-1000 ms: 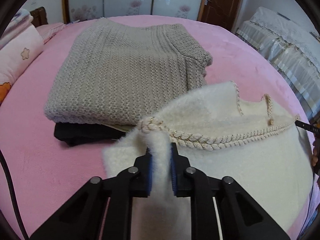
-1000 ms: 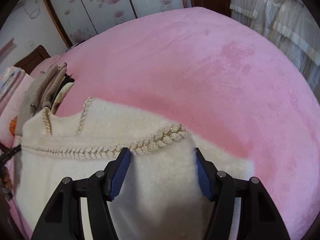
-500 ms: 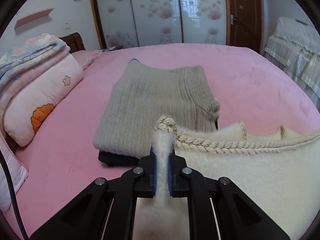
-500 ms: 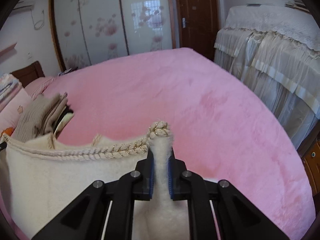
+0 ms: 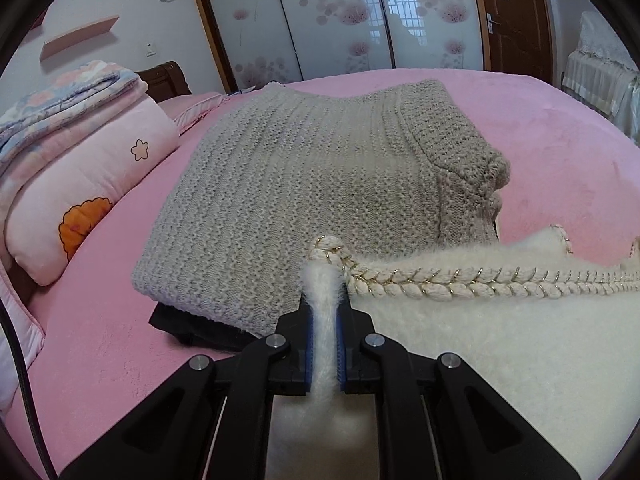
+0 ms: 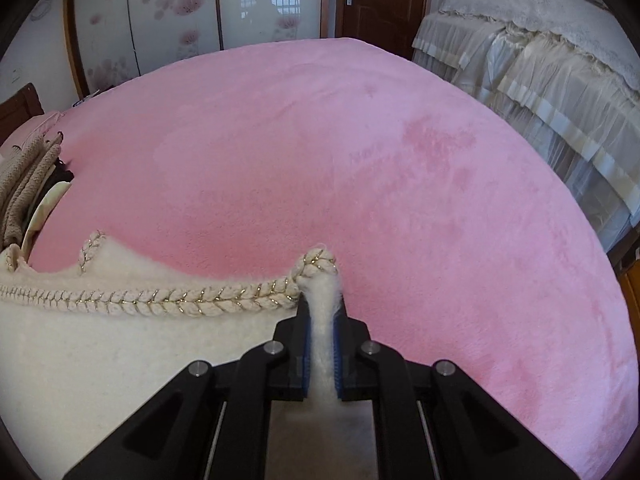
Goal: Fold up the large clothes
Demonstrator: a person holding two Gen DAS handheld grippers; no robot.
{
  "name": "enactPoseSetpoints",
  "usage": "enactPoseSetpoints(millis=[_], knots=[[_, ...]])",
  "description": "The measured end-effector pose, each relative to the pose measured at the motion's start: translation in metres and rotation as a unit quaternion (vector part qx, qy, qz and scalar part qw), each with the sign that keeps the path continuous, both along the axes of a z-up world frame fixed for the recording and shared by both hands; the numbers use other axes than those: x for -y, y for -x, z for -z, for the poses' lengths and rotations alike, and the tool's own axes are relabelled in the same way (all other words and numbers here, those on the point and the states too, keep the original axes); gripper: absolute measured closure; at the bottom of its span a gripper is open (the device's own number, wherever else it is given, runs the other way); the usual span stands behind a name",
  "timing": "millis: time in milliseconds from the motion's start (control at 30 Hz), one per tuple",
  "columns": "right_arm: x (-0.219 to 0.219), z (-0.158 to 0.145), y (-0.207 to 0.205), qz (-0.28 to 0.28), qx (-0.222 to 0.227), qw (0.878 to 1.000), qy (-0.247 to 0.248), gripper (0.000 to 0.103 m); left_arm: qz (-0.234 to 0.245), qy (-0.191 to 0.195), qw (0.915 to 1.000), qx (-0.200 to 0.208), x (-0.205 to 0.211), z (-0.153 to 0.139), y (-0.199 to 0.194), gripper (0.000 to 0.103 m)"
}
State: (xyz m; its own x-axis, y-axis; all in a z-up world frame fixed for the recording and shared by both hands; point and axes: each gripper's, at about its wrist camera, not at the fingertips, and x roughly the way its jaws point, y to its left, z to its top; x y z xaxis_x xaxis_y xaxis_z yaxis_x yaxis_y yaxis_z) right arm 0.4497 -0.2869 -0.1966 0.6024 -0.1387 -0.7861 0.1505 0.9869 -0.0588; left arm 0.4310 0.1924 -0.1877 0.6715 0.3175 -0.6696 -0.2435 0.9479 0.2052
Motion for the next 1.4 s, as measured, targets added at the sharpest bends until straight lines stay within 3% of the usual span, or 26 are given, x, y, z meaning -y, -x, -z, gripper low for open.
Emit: enactPoseSetpoints(millis=[100, 167, 300, 400, 467, 533, 600, 700, 900, 1033, 1100, 1200, 1267, 1400], knots=[[-0.001, -0.003, 0.001, -0.003, -0.003, 1.0, 0.002, 0.093, 0.003, 0.004, 1.0, 0.004, -0.002, -0.001, 0.001, 0.093], [-0.003, -0.011, 0.007, -0.004, -0.001, 1.0, 0.011, 0.088, -0.004, 0.008, 1.0, 0.004, -0.006, -0.004, 0.003, 0.08], [-0.008, -0.038, 0.025, 0.005, 0.008, 1.0, 0.002, 0.083, -0.018, 0.022, 0.9995, -0.011, -0.013, -0.025, 0.008, 0.041], [-0.019, -0.067, 0.048, -0.007, 0.021, 1.0, -0.013, 0.083, -0.006, 0.065, 0.9978, -0.009, -0.014, -0.058, 0.025, 0.037], [-0.036, -0.087, 0.07, -0.018, 0.034, 0.999, 0.008, 0.083, 0.0, 0.077, 0.9969, -0.016, -0.005, -0.079, 0.042, 0.035], [-0.059, -0.103, 0.093, -0.038, 0.041, 0.998, 0.017, 0.083, 0.028, 0.093, 0.9951, -0.018, 0.011, -0.101, 0.066, 0.027], [-0.084, -0.113, 0.114, -0.067, 0.039, 0.997, 0.001, 0.082, 0.05, 0.107, 0.9929, -0.017, 0.029, -0.116, 0.089, 0.017], [-0.134, -0.118, 0.149, -0.12, 0.038, 0.992, -0.027, 0.082, 0.082, 0.131, 0.9879, -0.014, 0.063, -0.126, 0.127, 0.016], [-0.203, -0.089, 0.197, -0.173, 0.045, 0.982, -0.067, 0.082, 0.069, 0.14, 0.9878, 0.007, 0.104, -0.091, 0.177, 0.016], [-0.208, -0.04, 0.201, -0.171, -0.012, 0.982, -0.078, 0.082, 0.041, 0.15, 0.987, -0.039, 0.112, -0.038, 0.184, 0.016], [-0.197, -0.02, 0.205, -0.16, -0.022, 0.985, -0.06, 0.082, 0.023, 0.132, 0.9887, -0.066, 0.108, -0.013, 0.181, 0.016], [-0.167, -0.015, 0.212, -0.158, -0.005, 0.987, -0.042, 0.085, -0.002, 0.12, 0.9889, -0.088, 0.09, 0.01, 0.182, 0.015], [-0.141, -0.016, 0.218, -0.124, 0.004, 0.992, 0.001, 0.085, -0.011, 0.149, 0.9856, -0.079, 0.068, 0.014, 0.188, 0.015], [-0.063, -0.011, 0.224, -0.035, 0.002, 0.999, 0.02, 0.085, -0.026, 0.129, 0.9885, -0.074, 0.039, 0.016, 0.196, 0.015]])
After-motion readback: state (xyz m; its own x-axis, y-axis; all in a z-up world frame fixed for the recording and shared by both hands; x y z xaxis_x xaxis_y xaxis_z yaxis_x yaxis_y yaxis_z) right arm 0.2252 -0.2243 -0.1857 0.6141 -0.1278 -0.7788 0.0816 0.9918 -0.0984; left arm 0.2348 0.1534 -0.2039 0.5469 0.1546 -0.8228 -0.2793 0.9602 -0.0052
